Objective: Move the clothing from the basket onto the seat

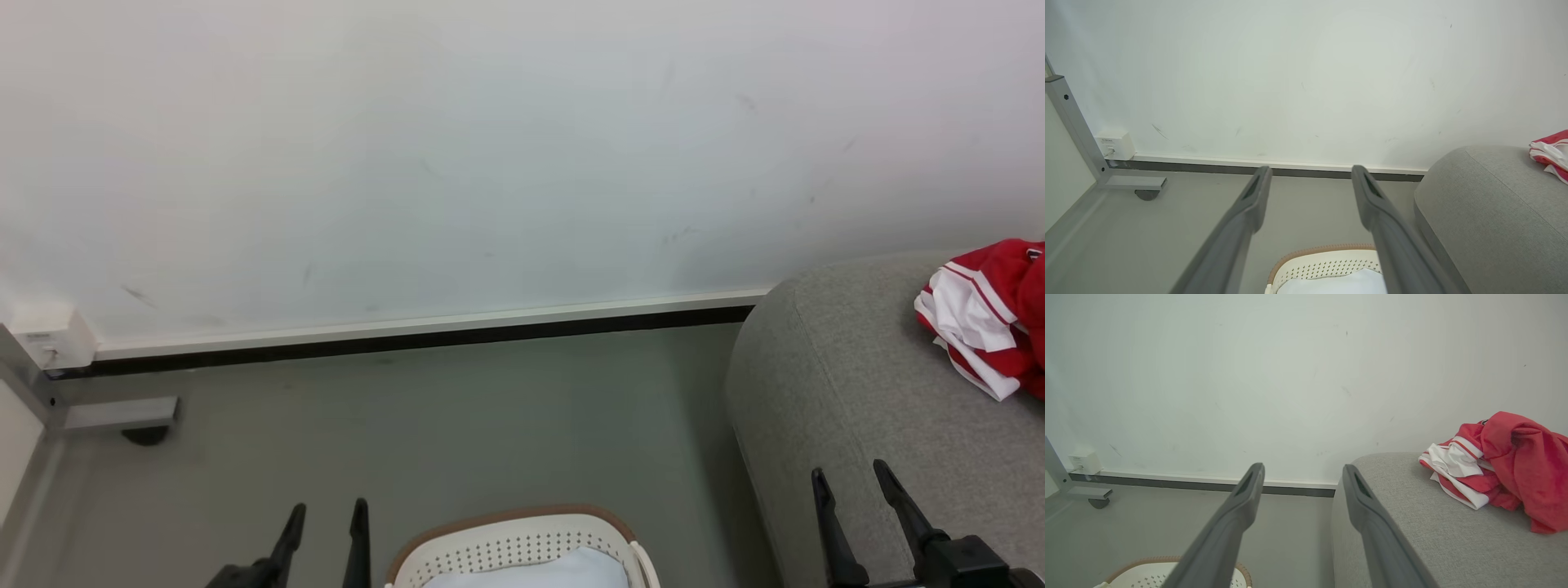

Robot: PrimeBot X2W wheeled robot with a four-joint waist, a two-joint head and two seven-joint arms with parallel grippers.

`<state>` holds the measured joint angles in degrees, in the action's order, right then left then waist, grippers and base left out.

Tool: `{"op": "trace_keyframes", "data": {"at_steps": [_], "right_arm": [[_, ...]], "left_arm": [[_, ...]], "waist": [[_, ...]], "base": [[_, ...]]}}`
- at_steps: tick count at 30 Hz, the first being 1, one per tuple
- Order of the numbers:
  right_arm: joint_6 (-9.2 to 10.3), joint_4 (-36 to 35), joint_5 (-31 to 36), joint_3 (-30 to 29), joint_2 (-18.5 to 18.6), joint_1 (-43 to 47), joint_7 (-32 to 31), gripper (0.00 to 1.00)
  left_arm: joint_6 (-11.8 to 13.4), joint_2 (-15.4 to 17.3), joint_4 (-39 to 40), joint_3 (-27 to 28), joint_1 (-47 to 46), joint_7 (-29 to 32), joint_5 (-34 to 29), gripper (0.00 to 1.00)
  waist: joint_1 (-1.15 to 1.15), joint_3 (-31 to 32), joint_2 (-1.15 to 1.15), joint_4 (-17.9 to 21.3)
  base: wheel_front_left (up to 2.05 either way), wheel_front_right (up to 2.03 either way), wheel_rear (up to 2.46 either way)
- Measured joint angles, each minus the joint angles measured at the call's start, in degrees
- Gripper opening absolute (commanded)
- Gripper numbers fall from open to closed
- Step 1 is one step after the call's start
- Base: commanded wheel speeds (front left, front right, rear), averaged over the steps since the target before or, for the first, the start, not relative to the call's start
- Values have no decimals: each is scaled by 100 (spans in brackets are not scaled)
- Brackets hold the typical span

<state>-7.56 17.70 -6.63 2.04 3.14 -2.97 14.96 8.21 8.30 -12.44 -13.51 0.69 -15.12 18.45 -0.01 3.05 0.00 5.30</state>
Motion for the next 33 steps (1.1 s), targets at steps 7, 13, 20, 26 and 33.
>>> {"op": "trace_keyframes", "data": {"at_steps": [7,13,20,26,33], "right_arm": [[0,102,16,22,-24,63,0,100],[0,250,-25,135,-33,65,0,100],[1,320,-69,243,-34,54,0,100],[0,539,-90,269,-58,188,-53,0],[0,523,-865,153,-69,188,-269,0]], "left_arm": [[-174,-202,-19,242,93,0,-288,100],[-291,-314,-47,398,109,0,-435,100],[-425,-400,-133,513,120,0,-537,100],[-423,-419,-392,521,219,36,-522,0],[-525,-430,-411,669,190,268,171,0]], "waist": [[0,54,0,-88],[1,55,0,-132],[1,37,0,-170],[1,31,0,-181],[1,14,0,-200]], "base": [[0,0,0],[0,0,0],[0,0,0],[0,0,0],[0,0,0]]}}
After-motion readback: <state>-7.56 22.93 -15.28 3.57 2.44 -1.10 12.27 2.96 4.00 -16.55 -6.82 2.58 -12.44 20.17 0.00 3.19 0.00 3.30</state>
